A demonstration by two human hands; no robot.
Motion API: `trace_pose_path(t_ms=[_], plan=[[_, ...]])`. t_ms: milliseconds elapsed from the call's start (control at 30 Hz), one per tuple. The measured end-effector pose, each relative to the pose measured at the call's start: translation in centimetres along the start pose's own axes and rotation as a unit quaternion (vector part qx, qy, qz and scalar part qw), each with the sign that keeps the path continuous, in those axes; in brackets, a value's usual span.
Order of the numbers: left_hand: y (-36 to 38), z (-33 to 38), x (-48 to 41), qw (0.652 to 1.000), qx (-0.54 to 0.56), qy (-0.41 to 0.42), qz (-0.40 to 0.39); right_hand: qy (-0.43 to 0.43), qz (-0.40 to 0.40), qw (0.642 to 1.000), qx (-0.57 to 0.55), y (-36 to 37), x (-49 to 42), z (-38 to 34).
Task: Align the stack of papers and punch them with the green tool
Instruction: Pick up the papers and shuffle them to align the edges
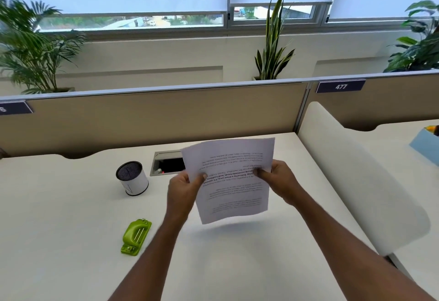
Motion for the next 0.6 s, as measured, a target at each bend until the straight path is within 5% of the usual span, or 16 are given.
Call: trace_pose_path(t_ms=[167,433,600], plan=[[-4.3,4.5,-2.9,0.997,-0.025,0.066,0.024,-0.040,-0.041,0.990,0.128,-0.7,-1.1,-3.6],[-3.0,6.7,-2.9,0.950,-0.265,0.149,-0.069,-0.077,-0.098,0.956,0.267,2.1,-1.1,-8.0],[-1.9,6.2,-2.3,0.965,-0.214,0.134,-0.075,-0.021,-0.152,0.941,0.302,1.8,-1.5,-7.8]])
Point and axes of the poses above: each hand's wrist, its own x-axis away from the middle knuckle, its own y-axis out of the palm, z = x × y, the point moved 5 cm from there along -x, towards the middle knuckle, and after that the axes turned 15 degrees about -x, right-handed, at the moved point
